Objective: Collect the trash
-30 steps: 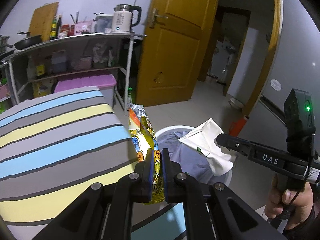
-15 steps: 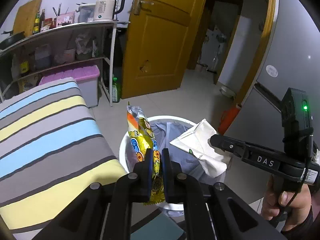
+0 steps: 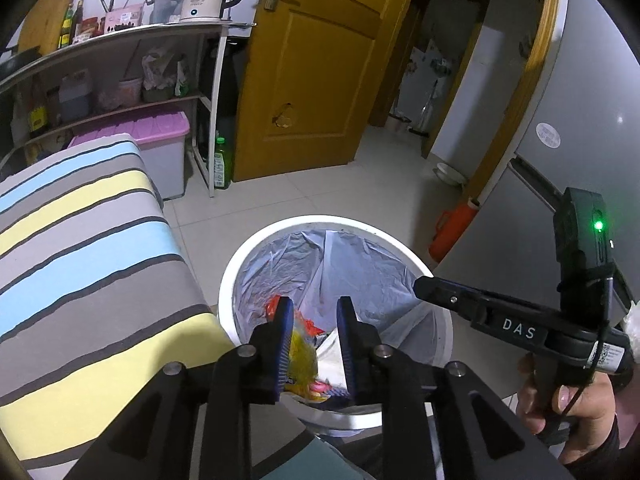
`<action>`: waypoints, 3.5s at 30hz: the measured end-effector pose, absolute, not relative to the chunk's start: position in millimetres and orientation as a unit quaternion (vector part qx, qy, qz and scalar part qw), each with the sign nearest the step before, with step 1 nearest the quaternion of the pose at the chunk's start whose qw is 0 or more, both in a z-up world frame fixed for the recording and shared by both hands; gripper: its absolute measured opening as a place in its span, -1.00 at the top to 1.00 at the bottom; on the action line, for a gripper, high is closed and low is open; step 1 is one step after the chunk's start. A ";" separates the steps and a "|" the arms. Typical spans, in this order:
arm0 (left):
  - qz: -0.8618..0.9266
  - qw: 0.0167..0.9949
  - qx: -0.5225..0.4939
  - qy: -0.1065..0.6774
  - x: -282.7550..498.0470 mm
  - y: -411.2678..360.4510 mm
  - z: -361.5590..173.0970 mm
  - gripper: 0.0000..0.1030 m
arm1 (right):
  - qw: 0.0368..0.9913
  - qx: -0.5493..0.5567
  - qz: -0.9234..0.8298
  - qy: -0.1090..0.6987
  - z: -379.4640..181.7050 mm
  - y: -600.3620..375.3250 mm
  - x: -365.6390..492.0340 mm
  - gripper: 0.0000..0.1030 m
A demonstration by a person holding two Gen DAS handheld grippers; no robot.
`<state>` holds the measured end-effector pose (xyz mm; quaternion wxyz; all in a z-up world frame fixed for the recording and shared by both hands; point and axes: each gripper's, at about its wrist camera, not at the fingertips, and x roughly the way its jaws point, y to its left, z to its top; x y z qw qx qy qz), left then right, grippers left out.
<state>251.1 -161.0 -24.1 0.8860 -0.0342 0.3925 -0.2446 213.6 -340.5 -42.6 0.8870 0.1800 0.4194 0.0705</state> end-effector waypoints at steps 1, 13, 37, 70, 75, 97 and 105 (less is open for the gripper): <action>-0.244 0.886 -0.034 0.392 250.5 -160.5 -23.6 0.58 | 0.887 0.179 0.071 0.419 -41.9 -340.2 212.7 0.49; -0.234 0.900 -0.036 0.366 221.9 -146.6 -3.5 0.58 | 0.910 0.121 0.070 0.390 -9.4 -312.9 183.6 0.46; -0.187 0.933 -0.030 0.307 104.0 -98.1 41.2 0.47 | 0.939 0.040 0.096 0.329 25.9 -257.4 68.5 0.44; -0.137 0.946 -0.023 0.292 41.3 -79.5 32.3 0.47 | 0.948 0.005 0.091 0.306 17.5 -245.9 18.0 0.32; -0.135 0.947 -0.019 0.290 39.5 -80.9 31.7 0.47 | 0.947 0.004 0.092 0.307 16.8 -245.8 18.7 0.32; -0.129 0.948 -0.014 0.291 41.9 -84.7 33.4 0.47 | 0.947 0.002 0.092 0.309 16.1 -243.3 19.2 0.32; -0.127 0.948 -0.012 0.291 41.9 -85.2 33.3 0.47 | 0.946 -0.001 0.095 0.309 16.5 -243.0 21.2 0.32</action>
